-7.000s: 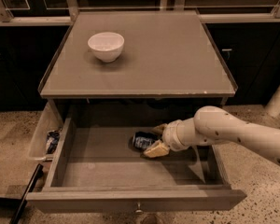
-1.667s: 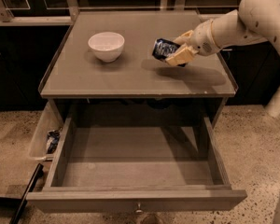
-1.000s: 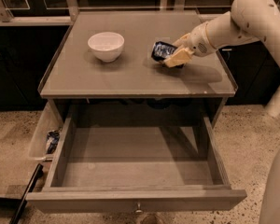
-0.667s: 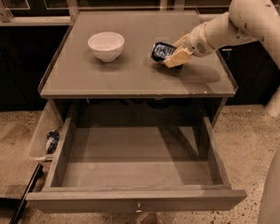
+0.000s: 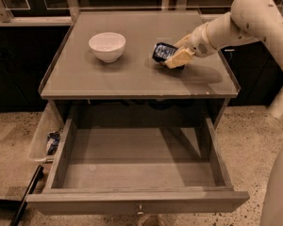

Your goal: Pick pepsi can from top drawer and place on counter

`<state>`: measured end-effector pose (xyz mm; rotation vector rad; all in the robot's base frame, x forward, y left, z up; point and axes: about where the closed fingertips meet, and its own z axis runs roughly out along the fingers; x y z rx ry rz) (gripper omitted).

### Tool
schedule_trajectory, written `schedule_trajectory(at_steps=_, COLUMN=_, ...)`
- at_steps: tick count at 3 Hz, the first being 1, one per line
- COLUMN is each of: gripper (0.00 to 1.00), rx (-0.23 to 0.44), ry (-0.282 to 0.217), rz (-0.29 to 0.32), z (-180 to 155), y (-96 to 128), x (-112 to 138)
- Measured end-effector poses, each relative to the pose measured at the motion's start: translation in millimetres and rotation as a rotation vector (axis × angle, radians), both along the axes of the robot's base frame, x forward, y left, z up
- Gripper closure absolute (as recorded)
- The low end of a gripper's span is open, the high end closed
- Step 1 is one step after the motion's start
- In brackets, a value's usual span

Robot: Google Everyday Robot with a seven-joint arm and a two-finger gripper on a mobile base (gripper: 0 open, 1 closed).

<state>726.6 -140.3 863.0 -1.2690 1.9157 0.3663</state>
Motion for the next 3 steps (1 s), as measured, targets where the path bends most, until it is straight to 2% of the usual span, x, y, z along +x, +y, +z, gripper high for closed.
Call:
schedule_trajectory(at_steps=1, gripper=0.12, rx=0.0, ry=0.0, rz=0.0, z=0.0, y=0.0, x=0.0)
schedule_trajectory(at_steps=2, gripper=0.0, rx=0.0, ry=0.0, rz=0.0, z=0.0, y=0.0, x=0.0)
schedule_trajectory(at_steps=3, gripper=0.0, rx=0.0, ry=0.0, rz=0.0, z=-0.1, y=0.1, x=0.0)
